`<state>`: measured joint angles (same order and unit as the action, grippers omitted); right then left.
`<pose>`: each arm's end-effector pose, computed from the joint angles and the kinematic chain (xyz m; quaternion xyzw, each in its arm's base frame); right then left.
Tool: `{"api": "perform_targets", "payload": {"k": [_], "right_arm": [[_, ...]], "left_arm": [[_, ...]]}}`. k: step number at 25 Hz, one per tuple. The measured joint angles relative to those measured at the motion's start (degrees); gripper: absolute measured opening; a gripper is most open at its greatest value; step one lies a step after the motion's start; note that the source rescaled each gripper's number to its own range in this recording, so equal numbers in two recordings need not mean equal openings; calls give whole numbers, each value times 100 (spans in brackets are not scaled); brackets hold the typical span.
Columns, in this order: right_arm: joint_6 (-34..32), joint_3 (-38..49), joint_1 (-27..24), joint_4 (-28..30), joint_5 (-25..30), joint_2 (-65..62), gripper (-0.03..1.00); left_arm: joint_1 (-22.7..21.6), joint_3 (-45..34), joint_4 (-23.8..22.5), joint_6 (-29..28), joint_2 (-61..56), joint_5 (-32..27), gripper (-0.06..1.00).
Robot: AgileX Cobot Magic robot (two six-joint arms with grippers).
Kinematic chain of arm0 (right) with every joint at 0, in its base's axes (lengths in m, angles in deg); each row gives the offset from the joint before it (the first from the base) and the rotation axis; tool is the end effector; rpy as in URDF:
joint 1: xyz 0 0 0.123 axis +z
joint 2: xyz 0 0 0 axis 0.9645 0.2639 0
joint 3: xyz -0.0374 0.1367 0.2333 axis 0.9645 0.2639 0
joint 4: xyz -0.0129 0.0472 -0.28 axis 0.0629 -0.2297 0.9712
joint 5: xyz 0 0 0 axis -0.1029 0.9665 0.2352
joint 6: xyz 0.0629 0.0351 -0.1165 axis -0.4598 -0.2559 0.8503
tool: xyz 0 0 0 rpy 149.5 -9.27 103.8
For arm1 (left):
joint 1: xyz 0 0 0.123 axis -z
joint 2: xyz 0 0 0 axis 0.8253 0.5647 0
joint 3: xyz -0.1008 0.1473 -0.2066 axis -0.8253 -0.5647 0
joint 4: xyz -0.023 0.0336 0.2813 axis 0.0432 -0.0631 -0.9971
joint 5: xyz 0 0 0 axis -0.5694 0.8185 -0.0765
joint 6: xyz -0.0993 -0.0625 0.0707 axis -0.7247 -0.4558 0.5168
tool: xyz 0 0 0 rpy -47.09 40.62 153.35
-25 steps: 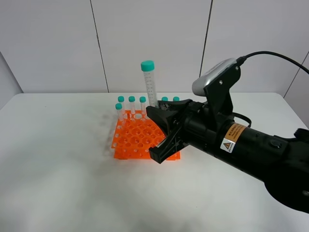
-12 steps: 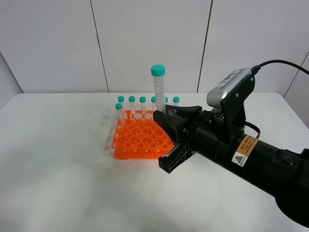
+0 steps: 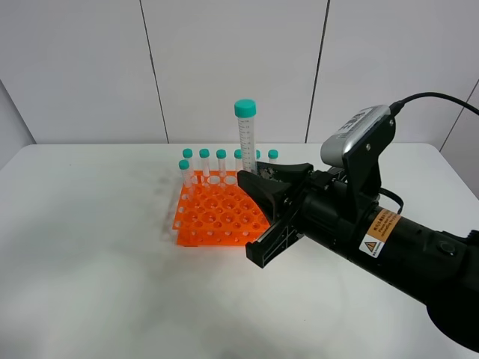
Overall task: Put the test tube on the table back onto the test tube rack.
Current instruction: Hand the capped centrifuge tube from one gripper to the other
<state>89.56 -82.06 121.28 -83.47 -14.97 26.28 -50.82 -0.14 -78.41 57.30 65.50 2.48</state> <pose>0.2209 0.2275 0.1924 -0.3121 0.6474 0.2273 0.6571 0.0956 -0.0302 0.2912 0.1179 0.8431 -0.0659 0.5206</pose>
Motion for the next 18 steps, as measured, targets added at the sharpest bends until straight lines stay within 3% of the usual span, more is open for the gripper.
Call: {"api": "perform_targets", "payload": {"k": [11, 18], "right_arm": [[0, 0, 0, 0, 0, 0, 1], [0, 0, 0, 3, 5, 0, 1]], "left_arm": [[1863, 45, 98, 87, 59, 404, 100], [2028, 45, 650, 697, 59, 566, 100]]}}
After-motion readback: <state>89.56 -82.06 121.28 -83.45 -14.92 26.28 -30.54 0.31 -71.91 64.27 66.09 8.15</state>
